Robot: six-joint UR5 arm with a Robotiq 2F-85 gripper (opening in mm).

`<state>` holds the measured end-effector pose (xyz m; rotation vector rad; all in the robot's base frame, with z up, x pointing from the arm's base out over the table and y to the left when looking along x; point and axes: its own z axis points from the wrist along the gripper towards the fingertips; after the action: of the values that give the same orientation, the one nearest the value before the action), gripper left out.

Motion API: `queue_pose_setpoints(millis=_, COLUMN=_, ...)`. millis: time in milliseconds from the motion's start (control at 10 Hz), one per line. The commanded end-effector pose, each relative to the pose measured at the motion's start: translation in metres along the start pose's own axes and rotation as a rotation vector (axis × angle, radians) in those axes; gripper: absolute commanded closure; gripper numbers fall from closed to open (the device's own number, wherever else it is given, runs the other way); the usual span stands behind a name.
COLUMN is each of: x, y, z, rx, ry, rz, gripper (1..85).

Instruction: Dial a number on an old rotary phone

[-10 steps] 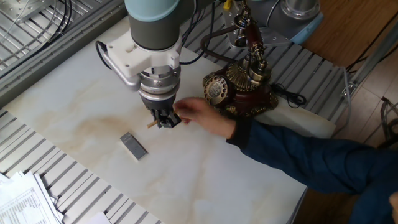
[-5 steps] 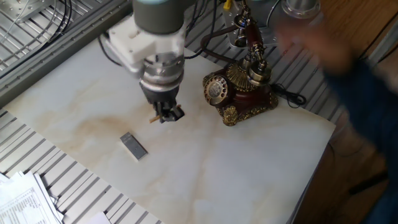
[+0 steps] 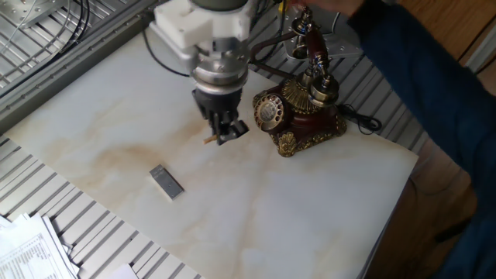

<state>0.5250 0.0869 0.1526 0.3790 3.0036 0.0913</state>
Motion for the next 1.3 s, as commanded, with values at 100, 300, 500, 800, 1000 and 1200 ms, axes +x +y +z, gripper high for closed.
queue_pose_setpoints(millis=100, x=0.012, y=0.002, z=0.007, rx=-0.032, ry=-0.011, rz=0.036, gripper=84.3)
queue_pose_setpoints(millis=300, x=0.015, y=-0.003, z=0.017, rx=-0.034, ry=-0.028, rz=0.038, gripper=84.3)
queue_pose_setpoints(millis=500, x=0.017, y=-0.01, z=0.016, rx=-0.013, ry=-0.026, rz=0.042, gripper=84.3)
queue_pose_setpoints(millis=800, x=0.021, y=-0.016, z=0.017, rx=-0.011, ry=-0.025, rz=0.039, gripper=84.3)
queue_pose_setpoints(millis=1000, x=0.028, y=-0.023, z=0.017, rx=0.015, ry=0.0, rz=0.007, gripper=84.3)
queue_pose_setpoints(millis=1200, x=0.03, y=-0.025, z=0.017, rx=0.021, ry=0.009, rz=-0.019, gripper=84.3)
